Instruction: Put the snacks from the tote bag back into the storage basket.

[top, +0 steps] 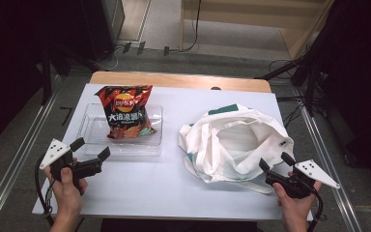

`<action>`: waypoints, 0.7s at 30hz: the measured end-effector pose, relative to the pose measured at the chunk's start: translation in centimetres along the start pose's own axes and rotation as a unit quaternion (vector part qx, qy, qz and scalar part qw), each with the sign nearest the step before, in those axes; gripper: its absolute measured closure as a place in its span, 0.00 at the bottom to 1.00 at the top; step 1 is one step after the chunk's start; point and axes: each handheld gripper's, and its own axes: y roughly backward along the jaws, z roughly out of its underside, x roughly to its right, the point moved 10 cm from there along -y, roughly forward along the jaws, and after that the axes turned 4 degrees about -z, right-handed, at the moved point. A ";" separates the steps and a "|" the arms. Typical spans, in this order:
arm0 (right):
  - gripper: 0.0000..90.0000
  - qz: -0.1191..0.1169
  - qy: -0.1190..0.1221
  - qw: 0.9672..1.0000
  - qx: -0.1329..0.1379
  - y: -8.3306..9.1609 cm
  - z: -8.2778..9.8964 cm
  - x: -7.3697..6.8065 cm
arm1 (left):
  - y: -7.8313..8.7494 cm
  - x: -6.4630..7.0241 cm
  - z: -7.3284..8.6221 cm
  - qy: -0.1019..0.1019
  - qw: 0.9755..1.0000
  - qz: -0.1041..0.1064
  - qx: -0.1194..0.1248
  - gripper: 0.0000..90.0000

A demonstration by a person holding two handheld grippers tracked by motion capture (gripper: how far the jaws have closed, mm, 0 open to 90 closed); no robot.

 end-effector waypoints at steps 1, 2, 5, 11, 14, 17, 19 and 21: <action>0.16 0.001 -0.001 1.000 0.000 0.0 0.0 0.1 | 0.2 0.0 0.3 0.001 1.000 0.000 -0.002 0.00; 0.16 0.003 -0.001 1.000 0.001 0.1 0.1 0.2 | 0.3 0.0 0.6 -0.002 1.000 -0.003 -0.005 0.00; 0.16 0.006 -0.001 1.000 0.003 0.4 0.2 0.5 | 0.9 -0.1 0.9 -0.010 1.000 -0.008 -0.005 0.00; 0.16 0.006 -0.004 1.000 0.004 0.9 0.6 0.7 | 1.9 -1.4 2.4 -0.004 1.000 -0.018 -0.007 0.00; 0.13 0.010 -0.002 1.000 0.008 1.2 1.0 0.9 | 2.4 -2.3 2.4 -0.002 1.000 -0.028 -0.003 0.00; 0.09 0.013 -0.005 1.000 0.007 1.2 1.3 1.3 | 2.9 -2.7 2.4 -0.008 0.999 -0.036 0.000 0.00; 0.08 0.015 0.001 1.000 0.008 1.3 1.2 1.3 | 3.2 -2.8 2.7 -0.023 0.999 -0.036 0.001 0.00; 0.05 0.013 0.008 1.000 0.012 1.5 1.1 1.2 | 3.3 -3.2 3.2 -0.046 0.998 -0.046 -0.006 0.00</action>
